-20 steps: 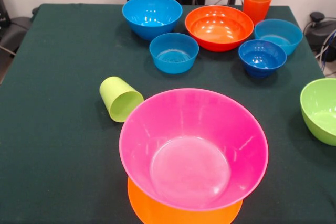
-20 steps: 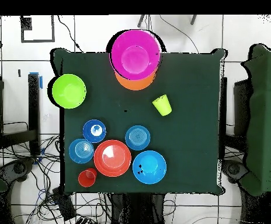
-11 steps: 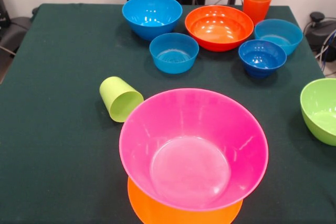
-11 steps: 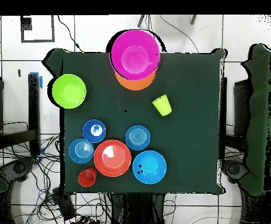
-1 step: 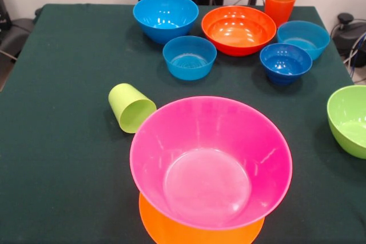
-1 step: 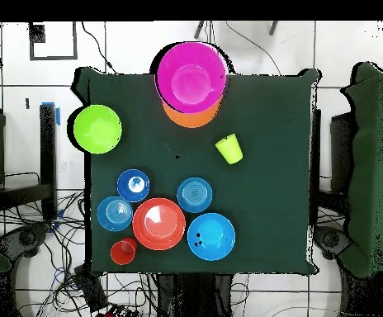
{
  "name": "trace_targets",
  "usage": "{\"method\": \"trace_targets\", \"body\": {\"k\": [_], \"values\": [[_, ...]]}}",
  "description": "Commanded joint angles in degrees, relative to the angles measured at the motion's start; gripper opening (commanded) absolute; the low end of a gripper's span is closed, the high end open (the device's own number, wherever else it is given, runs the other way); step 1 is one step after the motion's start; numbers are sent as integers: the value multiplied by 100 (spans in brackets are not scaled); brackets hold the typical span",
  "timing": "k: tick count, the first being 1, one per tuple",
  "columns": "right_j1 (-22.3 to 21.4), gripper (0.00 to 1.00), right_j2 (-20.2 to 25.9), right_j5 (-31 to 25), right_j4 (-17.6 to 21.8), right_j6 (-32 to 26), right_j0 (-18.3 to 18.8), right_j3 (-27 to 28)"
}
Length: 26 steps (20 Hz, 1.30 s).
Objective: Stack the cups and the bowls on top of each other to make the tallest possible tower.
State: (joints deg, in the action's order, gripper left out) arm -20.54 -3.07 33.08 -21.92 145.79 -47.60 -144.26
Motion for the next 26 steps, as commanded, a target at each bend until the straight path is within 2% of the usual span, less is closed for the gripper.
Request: {"method": "trace_targets", "body": {"k": [1, 7, 13, 19, 26], "values": [[-57, 100, 539, 309, 380, 1034, 294, 747], [-24, 100, 617, 634, 853, 1150, 499, 813], [20, 100, 627, 926, 1070, 1251, 704, 916], [26, 100, 631, 841, 871, 1087, 753, 1053], [196, 100, 542, 875, 886, 969, 835, 1214]]}}
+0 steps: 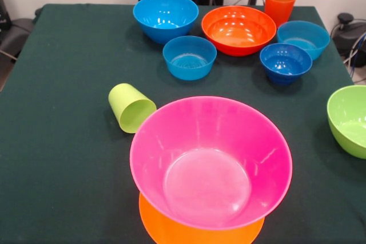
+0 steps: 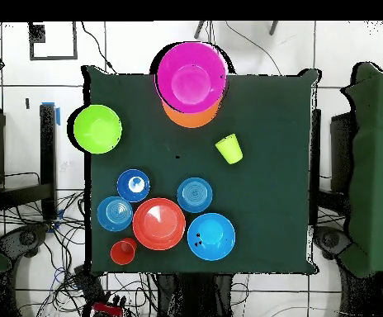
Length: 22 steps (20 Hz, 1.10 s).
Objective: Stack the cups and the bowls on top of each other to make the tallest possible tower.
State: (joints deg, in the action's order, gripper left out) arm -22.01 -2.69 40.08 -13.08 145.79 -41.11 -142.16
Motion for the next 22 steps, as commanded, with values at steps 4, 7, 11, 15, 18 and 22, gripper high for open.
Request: {"method": "trace_targets", "body": {"k": [4, 7, 11, 15, 18, 22], "values": [[431, 100, 417, 196, 26, 916, 195, 1063], [513, 100, 392, 263, 86, 930, 237, 1123], [527, 100, 363, 320, 151, 922, 295, 1138], [531, 100, 357, 356, 235, 906, 369, 1144], [496, 100, 380, 390, 289, 920, 430, 1116], [454, 100, 409, 394, 370, 916, 497, 1078]]}}
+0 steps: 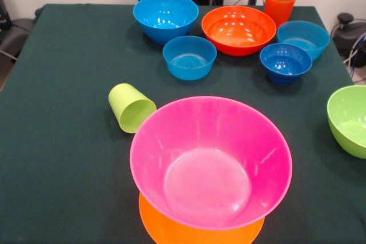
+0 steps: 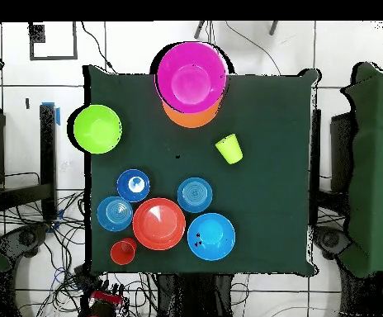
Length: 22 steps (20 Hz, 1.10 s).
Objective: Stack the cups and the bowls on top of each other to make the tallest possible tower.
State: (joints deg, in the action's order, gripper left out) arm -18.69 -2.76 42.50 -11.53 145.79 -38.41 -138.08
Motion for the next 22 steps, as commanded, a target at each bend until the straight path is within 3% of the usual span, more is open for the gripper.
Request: {"method": "trace_targets", "body": {"k": [1, 4, 10, 22], "values": [[117, 100, 420, 157, 223, 922, 230, 658], [18, 100, 427, 135, 160, 934, 160, 575], [-949, 100, 551, -644, 48, 812, 194, 49], [-1641, 100, 576, -1432, -131, 703, 179, -22]]}}
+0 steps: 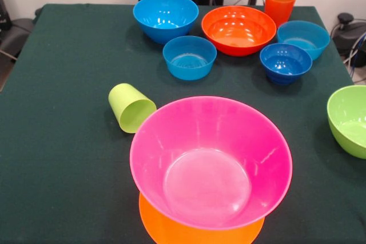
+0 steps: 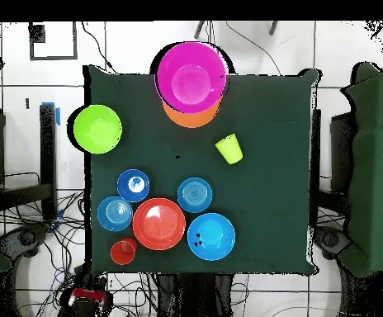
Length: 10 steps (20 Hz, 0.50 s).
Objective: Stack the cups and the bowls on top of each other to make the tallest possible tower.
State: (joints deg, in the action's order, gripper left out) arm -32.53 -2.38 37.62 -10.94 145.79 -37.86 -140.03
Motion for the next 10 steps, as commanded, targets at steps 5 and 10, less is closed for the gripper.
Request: {"method": "trace_targets", "body": {"k": [5, 10], "values": [[-175, 100, 398, -985, -116, 629, 99, 209], [-208, 100, 39, -1383, -131, 223, 75, 228]]}}
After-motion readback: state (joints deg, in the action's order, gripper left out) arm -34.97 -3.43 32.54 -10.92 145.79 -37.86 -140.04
